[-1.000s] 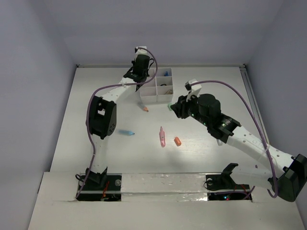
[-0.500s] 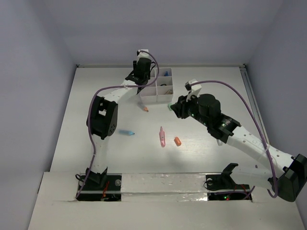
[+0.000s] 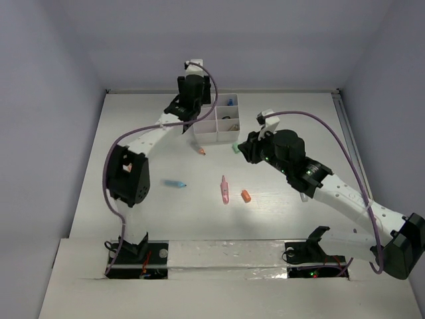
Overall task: Sort the stationery into containers
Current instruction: Place the stationery in the storage box, then pick up the pen from the center of the board, then close the pen cap on the pen.
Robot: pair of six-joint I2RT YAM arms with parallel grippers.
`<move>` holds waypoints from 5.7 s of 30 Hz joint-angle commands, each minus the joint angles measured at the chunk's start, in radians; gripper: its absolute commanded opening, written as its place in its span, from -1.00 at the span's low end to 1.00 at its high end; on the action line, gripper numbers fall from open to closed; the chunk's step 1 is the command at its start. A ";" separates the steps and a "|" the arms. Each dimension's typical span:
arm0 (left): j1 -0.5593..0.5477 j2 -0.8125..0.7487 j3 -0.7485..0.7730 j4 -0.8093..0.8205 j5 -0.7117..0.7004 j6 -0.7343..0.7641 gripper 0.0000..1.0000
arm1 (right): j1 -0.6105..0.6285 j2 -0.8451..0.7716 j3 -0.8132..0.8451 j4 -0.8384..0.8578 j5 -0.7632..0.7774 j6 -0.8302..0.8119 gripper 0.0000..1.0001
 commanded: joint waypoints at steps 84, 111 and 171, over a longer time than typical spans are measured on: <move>0.019 -1.264 -0.873 -0.235 0.419 -0.117 0.89 | 0.244 0.496 0.235 -0.498 -0.010 0.320 -0.95; 0.019 -1.206 -0.896 -0.059 0.719 -0.237 0.48 | -0.022 0.381 0.517 -0.604 -0.698 0.139 -1.00; -0.155 -1.019 -0.922 0.171 0.464 -0.335 0.33 | 0.055 0.241 0.439 -0.688 -0.445 -0.004 -1.00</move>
